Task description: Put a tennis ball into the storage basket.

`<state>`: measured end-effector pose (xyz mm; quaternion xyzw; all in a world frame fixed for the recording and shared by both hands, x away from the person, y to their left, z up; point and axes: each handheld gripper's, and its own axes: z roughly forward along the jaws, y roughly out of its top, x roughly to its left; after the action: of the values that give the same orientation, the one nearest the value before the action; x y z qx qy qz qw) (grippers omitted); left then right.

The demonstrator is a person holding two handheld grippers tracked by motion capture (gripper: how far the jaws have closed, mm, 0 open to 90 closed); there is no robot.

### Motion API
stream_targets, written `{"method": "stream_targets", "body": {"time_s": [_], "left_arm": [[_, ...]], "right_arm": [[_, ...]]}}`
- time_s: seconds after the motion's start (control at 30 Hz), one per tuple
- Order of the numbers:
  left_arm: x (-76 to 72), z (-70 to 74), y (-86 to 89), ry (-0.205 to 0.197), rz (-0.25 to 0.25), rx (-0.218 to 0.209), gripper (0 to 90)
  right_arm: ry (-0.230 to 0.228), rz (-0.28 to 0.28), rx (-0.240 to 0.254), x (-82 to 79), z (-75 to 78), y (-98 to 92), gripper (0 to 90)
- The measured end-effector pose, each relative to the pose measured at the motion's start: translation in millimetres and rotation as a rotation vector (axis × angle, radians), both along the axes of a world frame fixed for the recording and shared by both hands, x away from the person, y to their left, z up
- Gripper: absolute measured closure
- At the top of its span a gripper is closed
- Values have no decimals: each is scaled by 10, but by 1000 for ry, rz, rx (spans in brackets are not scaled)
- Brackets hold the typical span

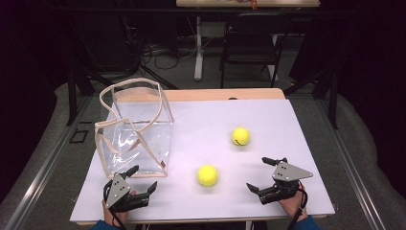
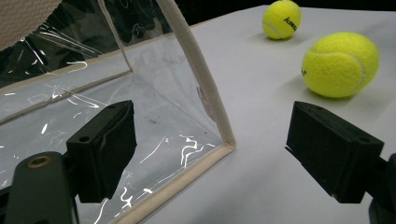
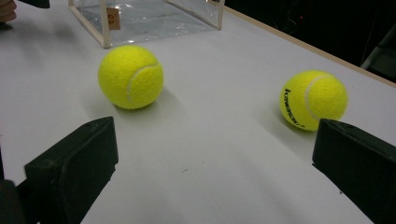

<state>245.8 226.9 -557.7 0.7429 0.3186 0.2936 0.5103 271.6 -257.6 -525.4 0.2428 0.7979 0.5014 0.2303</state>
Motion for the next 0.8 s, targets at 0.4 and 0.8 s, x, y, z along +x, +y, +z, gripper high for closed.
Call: {"method": "stream_targets", "body": {"time_s": [0.4, 0.8], "left_arm": [[1, -2, -14, 0, -3, 5, 157], [-1, -4, -10, 2, -6, 2, 157]], "right_arm": [[5, 6, -5, 7, 38, 27, 0], [39, 19, -50, 77, 123, 156, 0]]}}
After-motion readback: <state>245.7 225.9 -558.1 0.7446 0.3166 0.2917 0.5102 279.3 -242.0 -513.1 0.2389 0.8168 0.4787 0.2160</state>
